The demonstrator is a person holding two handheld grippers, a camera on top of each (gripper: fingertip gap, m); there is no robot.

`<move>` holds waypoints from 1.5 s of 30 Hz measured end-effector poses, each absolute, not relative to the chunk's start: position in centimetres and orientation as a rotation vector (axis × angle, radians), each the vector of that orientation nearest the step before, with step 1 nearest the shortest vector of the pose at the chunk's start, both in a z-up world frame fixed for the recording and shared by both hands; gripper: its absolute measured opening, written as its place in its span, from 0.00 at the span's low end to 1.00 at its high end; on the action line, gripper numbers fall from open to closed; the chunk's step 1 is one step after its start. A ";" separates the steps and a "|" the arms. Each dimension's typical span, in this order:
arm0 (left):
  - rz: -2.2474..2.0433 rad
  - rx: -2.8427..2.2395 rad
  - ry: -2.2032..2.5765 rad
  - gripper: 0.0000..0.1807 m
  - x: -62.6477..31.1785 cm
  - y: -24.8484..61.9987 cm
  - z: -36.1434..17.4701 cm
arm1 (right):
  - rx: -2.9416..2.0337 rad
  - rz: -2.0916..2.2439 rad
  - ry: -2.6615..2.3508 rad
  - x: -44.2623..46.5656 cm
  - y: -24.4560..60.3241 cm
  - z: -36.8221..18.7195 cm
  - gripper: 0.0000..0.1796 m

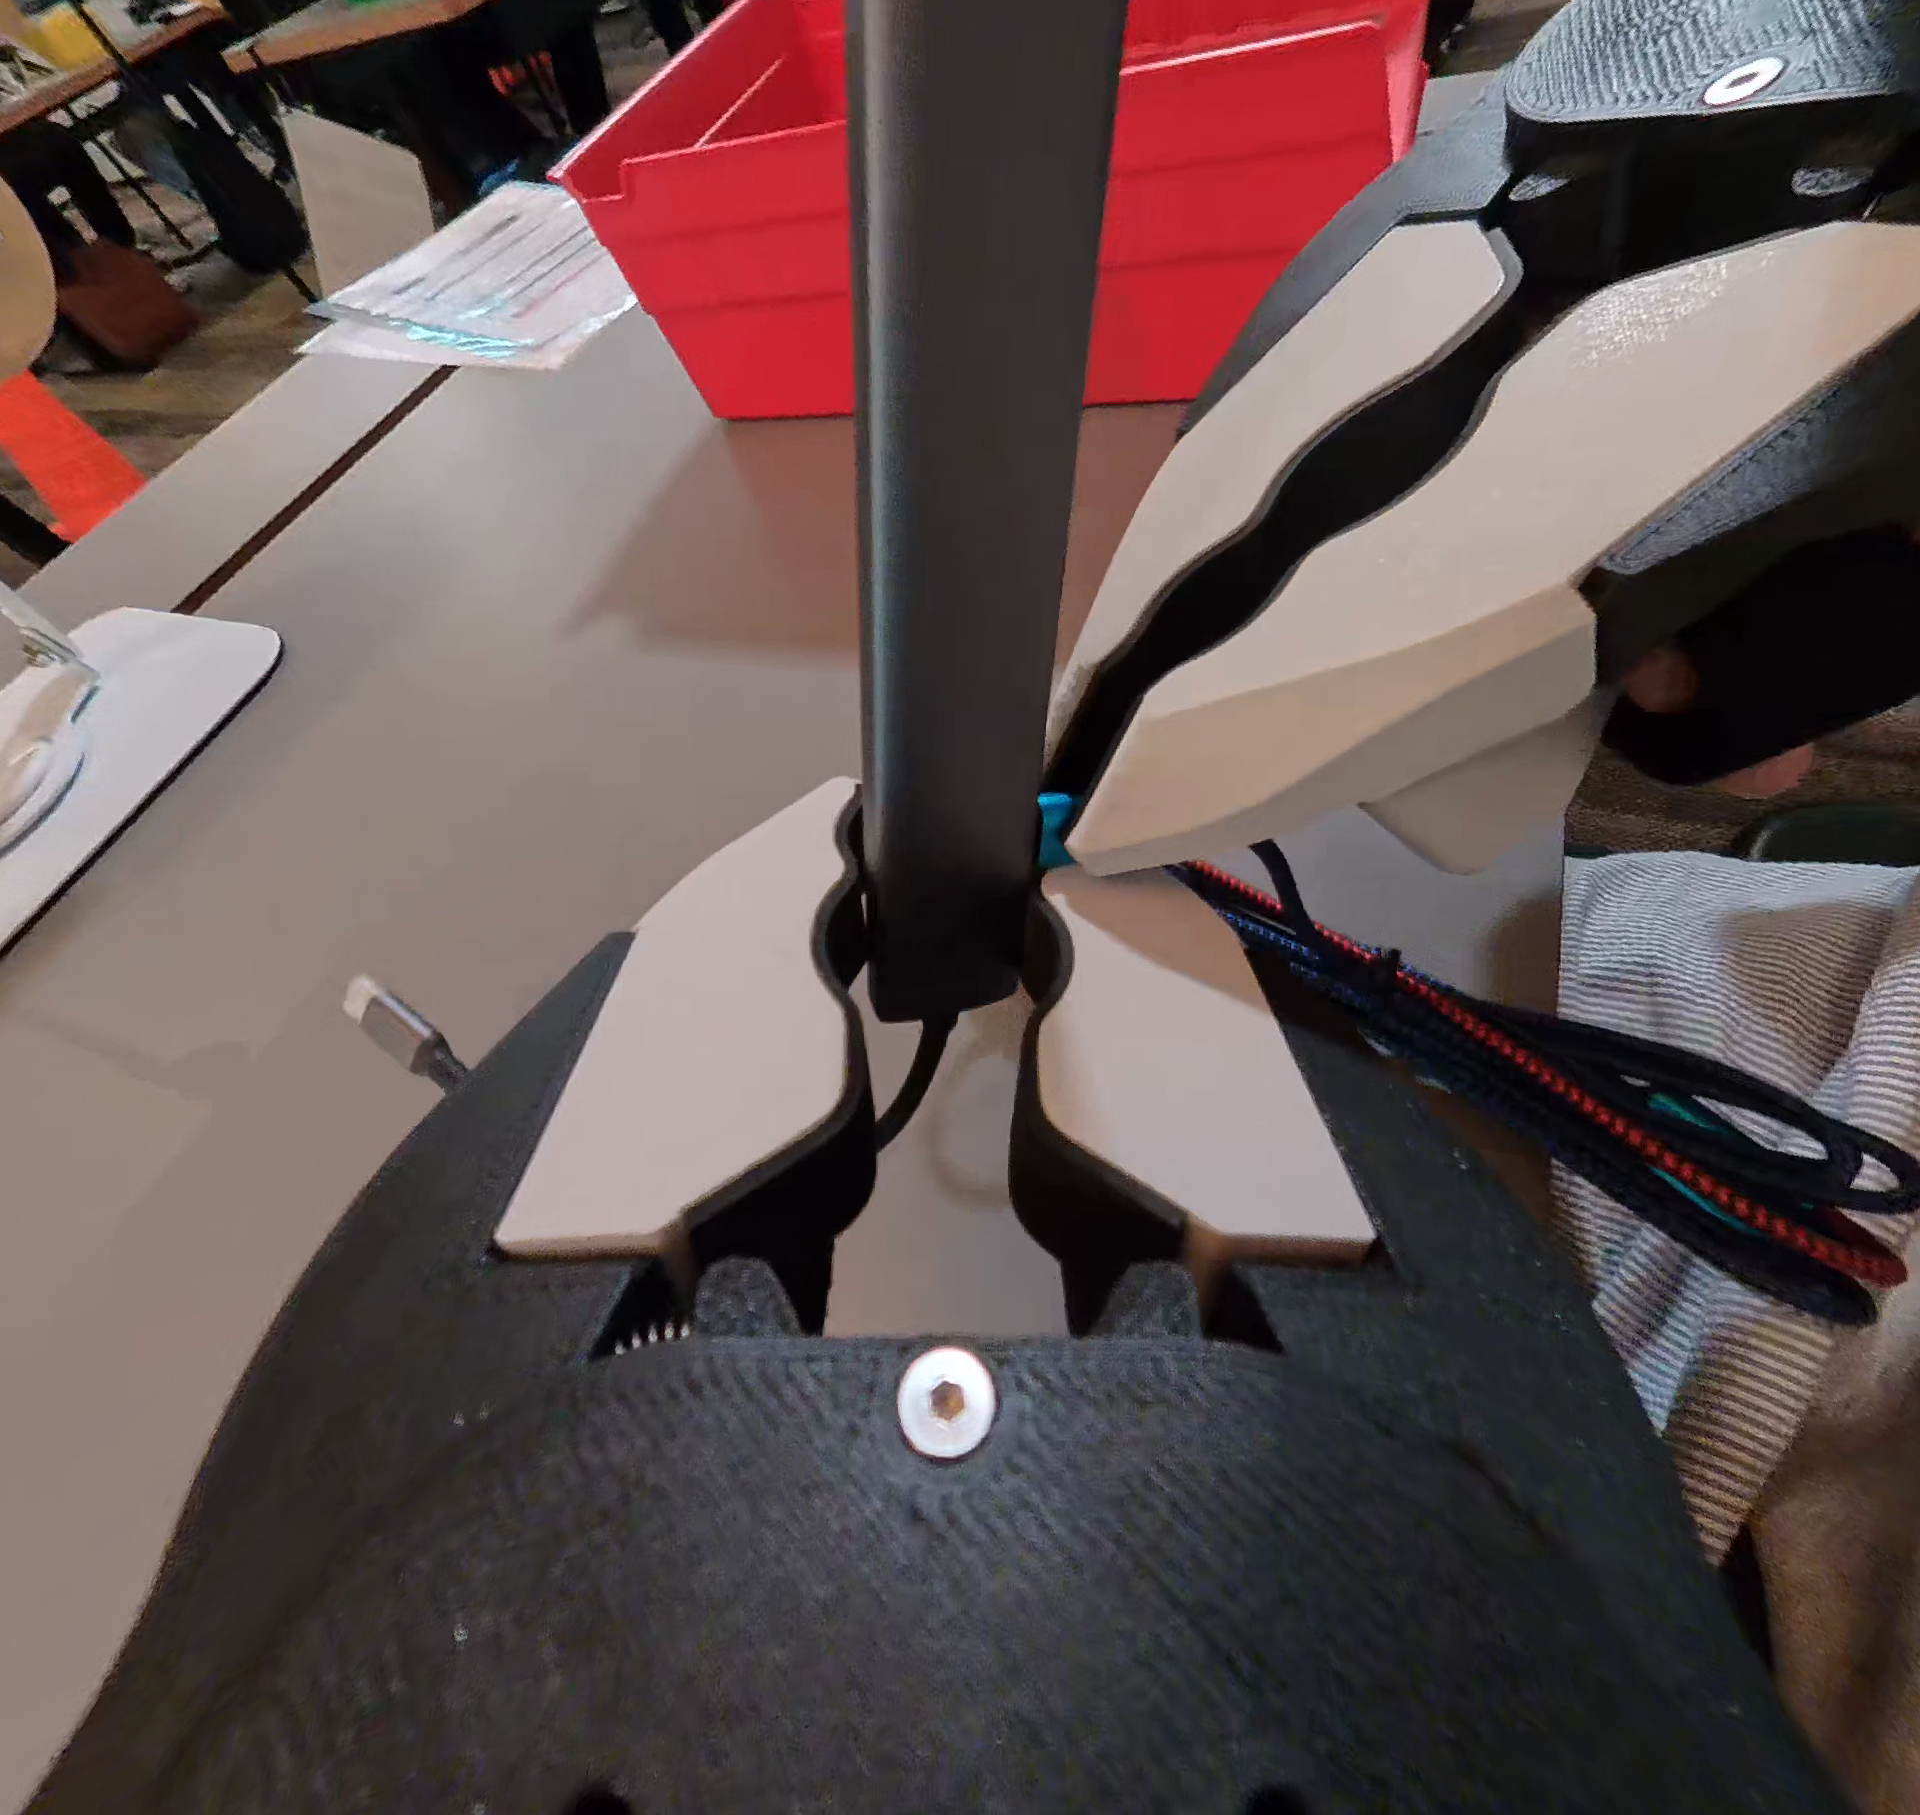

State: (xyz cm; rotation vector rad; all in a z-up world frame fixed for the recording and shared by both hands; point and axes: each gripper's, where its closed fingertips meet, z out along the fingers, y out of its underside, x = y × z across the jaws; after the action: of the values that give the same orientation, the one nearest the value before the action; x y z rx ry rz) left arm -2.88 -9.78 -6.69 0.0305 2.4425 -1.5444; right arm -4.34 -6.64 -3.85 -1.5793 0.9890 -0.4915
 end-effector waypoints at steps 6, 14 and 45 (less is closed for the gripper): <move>-1.515 0.030 2.450 0.15 -2.7 -9.7 -6.8 | -1.590 -0.480 0.955 -4.4 -6.6 -4.1 0.09; -1.536 0.066 2.448 0.15 -2.8 -9.7 -6.8 | -1.569 -0.416 0.957 -4.4 -6.5 -4.3 0.04; -1.986 -0.757 2.317 0.15 7.0 -1.7 -3.3 | -1.109 -1.220 1.020 -6.9 -29.1 17.6 0.03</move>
State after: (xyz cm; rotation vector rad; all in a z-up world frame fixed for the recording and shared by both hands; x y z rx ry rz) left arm 7.01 -1.74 -3.26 -0.7574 2.3171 -1.9864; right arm -6.94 -29.08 17.65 -1.1094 1.0195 -1.2205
